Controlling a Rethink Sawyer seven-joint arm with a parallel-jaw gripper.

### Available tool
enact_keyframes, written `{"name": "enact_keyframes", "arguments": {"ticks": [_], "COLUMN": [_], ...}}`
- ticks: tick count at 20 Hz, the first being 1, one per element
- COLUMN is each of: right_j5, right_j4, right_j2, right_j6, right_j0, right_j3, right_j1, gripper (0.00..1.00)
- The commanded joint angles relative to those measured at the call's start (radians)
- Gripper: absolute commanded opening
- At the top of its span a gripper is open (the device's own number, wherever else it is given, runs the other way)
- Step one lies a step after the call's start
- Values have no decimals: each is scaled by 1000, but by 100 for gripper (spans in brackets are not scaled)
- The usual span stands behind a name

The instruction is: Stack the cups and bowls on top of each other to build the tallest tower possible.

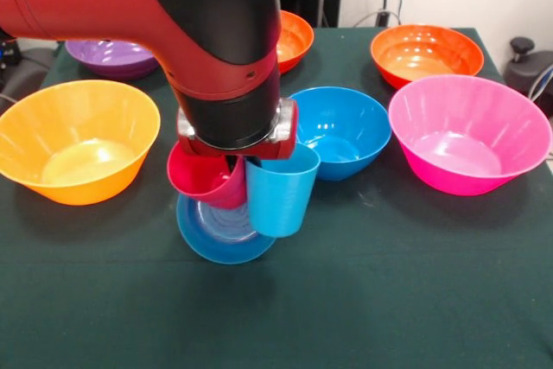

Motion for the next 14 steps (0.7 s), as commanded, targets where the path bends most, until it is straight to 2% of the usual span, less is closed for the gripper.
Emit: {"name": "enact_keyframes", "arguments": {"ticks": [1, 10, 14], "right_j5": [-46, -43, -9], "right_j4": [-80, -115, -128], "right_j2": [-51, -41, -40], "right_j6": [-181, -219, -235], "right_j0": [0, 10, 16], "right_j3": [25, -55, -100], "right_j1": [36, 95, 138], "gripper": [0, 0, 0]}}
